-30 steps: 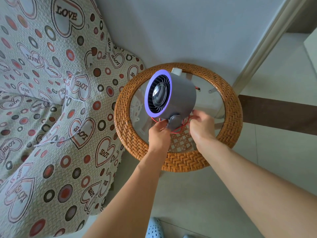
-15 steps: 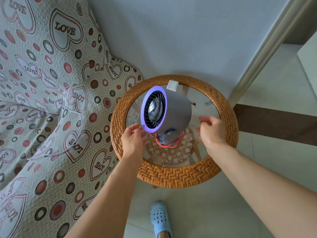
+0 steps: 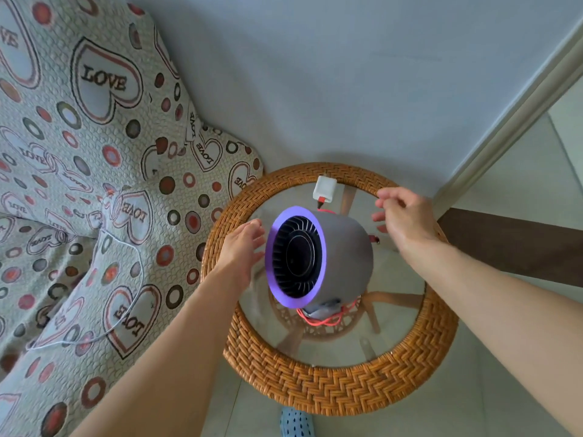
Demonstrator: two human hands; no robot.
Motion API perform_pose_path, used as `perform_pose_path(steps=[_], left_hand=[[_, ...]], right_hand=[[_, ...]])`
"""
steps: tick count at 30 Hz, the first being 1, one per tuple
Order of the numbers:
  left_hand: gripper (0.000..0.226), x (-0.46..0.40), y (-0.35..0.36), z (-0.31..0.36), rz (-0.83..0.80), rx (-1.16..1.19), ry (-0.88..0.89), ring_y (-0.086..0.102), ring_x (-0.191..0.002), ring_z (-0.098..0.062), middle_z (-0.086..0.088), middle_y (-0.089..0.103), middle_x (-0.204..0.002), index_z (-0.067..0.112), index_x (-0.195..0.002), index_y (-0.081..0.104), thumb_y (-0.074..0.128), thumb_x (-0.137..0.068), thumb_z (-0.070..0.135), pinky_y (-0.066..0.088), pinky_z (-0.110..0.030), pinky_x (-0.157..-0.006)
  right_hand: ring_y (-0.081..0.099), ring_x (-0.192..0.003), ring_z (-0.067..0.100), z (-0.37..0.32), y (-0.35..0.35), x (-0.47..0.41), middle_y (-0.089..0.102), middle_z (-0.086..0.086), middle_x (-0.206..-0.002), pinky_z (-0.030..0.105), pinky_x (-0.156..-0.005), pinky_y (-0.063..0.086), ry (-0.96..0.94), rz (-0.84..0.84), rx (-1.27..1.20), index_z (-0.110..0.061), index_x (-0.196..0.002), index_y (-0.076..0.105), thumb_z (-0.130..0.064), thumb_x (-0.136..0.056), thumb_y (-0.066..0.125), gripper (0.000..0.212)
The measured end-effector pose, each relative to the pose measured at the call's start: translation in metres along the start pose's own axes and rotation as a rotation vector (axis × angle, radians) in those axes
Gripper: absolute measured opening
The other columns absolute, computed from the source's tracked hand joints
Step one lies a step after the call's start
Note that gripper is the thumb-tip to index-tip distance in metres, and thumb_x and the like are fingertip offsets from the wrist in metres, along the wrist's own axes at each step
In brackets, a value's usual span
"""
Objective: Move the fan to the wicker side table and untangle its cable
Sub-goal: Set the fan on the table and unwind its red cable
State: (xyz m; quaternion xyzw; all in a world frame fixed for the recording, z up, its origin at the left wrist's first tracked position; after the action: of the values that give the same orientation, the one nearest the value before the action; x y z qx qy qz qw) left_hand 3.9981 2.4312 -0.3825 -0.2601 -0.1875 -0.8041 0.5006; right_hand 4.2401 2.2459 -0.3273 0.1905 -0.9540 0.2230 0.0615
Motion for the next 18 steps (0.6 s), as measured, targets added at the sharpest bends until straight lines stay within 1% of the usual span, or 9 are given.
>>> perform_pose_path(steps=[2, 4, 5, 7, 9, 11, 13, 16, 18], left_hand=[[0.030, -0.013, 0.004, 0.005, -0.050, -0.036, -0.023, 0.062, -0.113, -0.024, -0.010, 0.065, -0.122, 0.010, -0.126, 0.061, 0.054, -0.099, 0.023, 0.049, -0.039, -0.100], [0.035, -0.021, 0.009, 0.009, -0.089, -0.063, -0.042, 0.061, -0.114, -0.025, -0.011, 0.065, -0.124, 0.009, -0.133, 0.057, 0.054, -0.099, 0.020, 0.048, -0.039, -0.102], [0.036, -0.026, 0.011, 0.010, -0.109, -0.070, -0.056, 0.061, -0.114, -0.026, -0.012, 0.065, -0.124, 0.008, -0.133, 0.056, 0.054, -0.099, 0.020, 0.049, -0.038, -0.100], [0.034, -0.034, 0.019, 0.010, -0.160, -0.098, -0.092, 0.064, -0.108, -0.025, -0.013, 0.064, -0.125, 0.008, -0.132, 0.056, 0.052, -0.100, 0.020, 0.053, -0.032, -0.085], [0.034, -0.041, 0.025, 0.009, -0.209, -0.139, -0.127, 0.064, -0.097, -0.019, -0.010, 0.064, -0.125, 0.010, -0.133, 0.055, 0.051, -0.101, 0.022, 0.052, -0.026, -0.073], [0.036, -0.048, 0.031, 0.008, -0.245, -0.179, -0.146, 0.063, -0.095, -0.015, -0.008, 0.064, -0.127, 0.011, -0.135, 0.054, 0.049, -0.102, 0.024, 0.050, -0.023, -0.072], [0.036, -0.055, 0.037, 0.009, -0.285, -0.220, -0.158, 0.062, -0.099, -0.014, -0.007, 0.063, -0.129, 0.013, -0.135, 0.053, 0.048, -0.102, 0.026, 0.046, -0.022, -0.070], [0.035, -0.065, 0.045, 0.011, -0.334, -0.245, -0.177, 0.062, -0.106, -0.016, -0.006, 0.065, -0.127, 0.016, -0.133, 0.055, 0.048, -0.102, 0.029, 0.045, -0.023, -0.071], [0.036, -0.074, 0.050, 0.010, -0.360, -0.243, -0.180, 0.064, -0.109, -0.019, -0.007, 0.066, -0.125, 0.014, -0.134, 0.054, 0.049, -0.101, 0.028, 0.050, -0.025, -0.079]], right_hand=[[0.066, -0.068, 0.013, -0.013, 0.018, -0.015, 0.068, 0.005, -0.099, 0.037, -0.071, 0.059, -0.013, -0.108, 0.088, -0.021, -0.098, 0.064, -0.006, -0.094, 0.043, 0.027], [0.066, -0.072, 0.017, -0.022, 0.036, -0.025, 0.067, 0.007, -0.100, 0.035, -0.067, 0.058, -0.036, -0.238, 0.202, -0.017, -0.107, 0.064, -0.005, -0.095, 0.045, 0.025], [0.066, -0.075, 0.019, -0.025, 0.046, -0.031, 0.065, 0.007, -0.100, 0.036, -0.068, 0.058, -0.055, -0.302, 0.273, -0.015, -0.113, 0.063, -0.005, -0.096, 0.045, 0.026], [0.065, -0.080, 0.021, -0.031, 0.066, -0.041, 0.063, 0.007, -0.101, 0.039, -0.074, 0.058, -0.091, -0.416, 0.401, -0.014, -0.121, 0.061, -0.005, -0.097, 0.044, 0.031], [0.063, -0.091, 0.025, -0.035, 0.085, -0.050, 0.060, 0.008, -0.112, 0.038, -0.078, 0.056, -0.137, -0.498, 0.536, -0.017, -0.127, 0.058, -0.002, -0.093, 0.047, 0.039], [0.057, -0.096, 0.022, -0.041, 0.100, -0.059, 0.055, 0.006, -0.124, 0.028, -0.073, 0.046, -0.229, -0.554, 0.706, -0.022, -0.131, 0.056, 0.001, -0.089, 0.050, 0.048], [0.055, -0.098, 0.022, -0.045, 0.117, -0.066, 0.049, 0.005, -0.128, 0.025, -0.071, 0.041, -0.327, -0.609, 0.838, -0.026, -0.132, 0.055, 0.003, -0.086, 0.052, 0.054], [0.053, -0.114, 0.028, -0.045, 0.139, -0.071, 0.040, 0.005, -0.139, 0.036, -0.091, 0.046, -0.454, -0.699, 1.022, -0.029, -0.138, 0.049, 0.004, -0.083, 0.056, 0.065], [0.047, -0.123, 0.030, -0.041, 0.149, -0.073, 0.028, 0.002, -0.150, 0.040, -0.093, 0.047, -0.505, -0.739, 1.175, -0.035, -0.142, 0.042, 0.006, -0.082, 0.057, 0.075]])
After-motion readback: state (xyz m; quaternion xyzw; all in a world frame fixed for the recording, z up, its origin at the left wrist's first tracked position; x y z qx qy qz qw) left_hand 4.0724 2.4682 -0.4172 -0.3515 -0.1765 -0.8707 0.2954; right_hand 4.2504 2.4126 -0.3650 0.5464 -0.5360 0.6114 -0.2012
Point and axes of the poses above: each hand's wrist, its own x-axis away from the middle knuckle, its own y-axis out of the palm, z = x × y, the point moved 8 cm from there along -x, towards the middle knuckle
